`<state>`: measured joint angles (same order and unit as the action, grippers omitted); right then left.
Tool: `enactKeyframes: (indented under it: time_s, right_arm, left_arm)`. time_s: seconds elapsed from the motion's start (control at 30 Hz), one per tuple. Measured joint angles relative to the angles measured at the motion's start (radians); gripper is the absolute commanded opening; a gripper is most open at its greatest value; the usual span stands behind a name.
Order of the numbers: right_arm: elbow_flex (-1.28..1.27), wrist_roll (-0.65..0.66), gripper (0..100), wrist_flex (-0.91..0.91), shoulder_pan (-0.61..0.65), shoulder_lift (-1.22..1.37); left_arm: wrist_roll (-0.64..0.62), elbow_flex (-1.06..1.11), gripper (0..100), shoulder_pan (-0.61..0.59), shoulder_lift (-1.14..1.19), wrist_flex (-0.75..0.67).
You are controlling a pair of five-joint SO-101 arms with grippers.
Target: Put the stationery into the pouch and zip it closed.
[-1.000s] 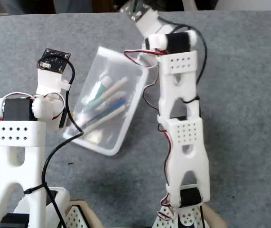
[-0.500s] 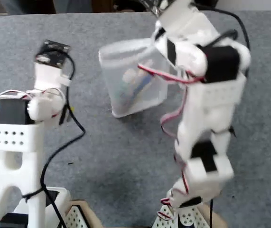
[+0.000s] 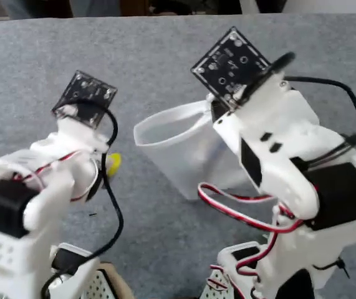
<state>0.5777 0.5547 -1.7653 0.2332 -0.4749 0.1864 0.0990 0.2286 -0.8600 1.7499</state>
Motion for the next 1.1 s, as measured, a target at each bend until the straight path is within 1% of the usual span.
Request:
enactKeyframes:
  time_s: [0.2,0.27,0.37,0.43,0.57,0.73,0.8,0.93,1.1]
  right_arm:
    - [-0.005,-0.035,1.2,0.0,0.0,0.0]
    - [-0.026,-0.037,1.2,0.0,0.0,0.009]
    - [-0.069,-0.046,1.2,0.0,0.0,0.061]
    - [-0.094,-0.089,1.2,0.0,0.006,0.109]
    - [-0.152,-0.187,1.2,0.006,0.069,0.232]
    - [-0.166,-0.229,1.2,0.005,0.227,0.262]
    - [-0.166,-0.229,1.2,0.005,0.265,0.259]
    - [-0.166,-0.199,1.2,0.003,0.275,0.201]
    - [-0.166,-0.104,1.2,0.002,0.276,0.077]
  left_arm:
    - [-0.011,0.0,17,0.006,-0.06,0.003]
    - [-0.029,0.0,19,0.014,-0.078,0.003]
    - [-0.037,0.0,24,0.081,-0.103,0.003]
    - [-0.041,0.0,26,0.127,-0.117,0.003]
    - [-0.043,0.057,27,0.141,-0.129,0.003]
    - [-0.043,0.176,27,0.143,-0.129,0.0]
    - [-0.041,0.19,27,0.12,-0.129,-0.015]
    - [-0.043,0.195,27,0.008,-0.123,-0.051]
    - [-0.043,0.195,27,-0.023,-0.124,-0.055]
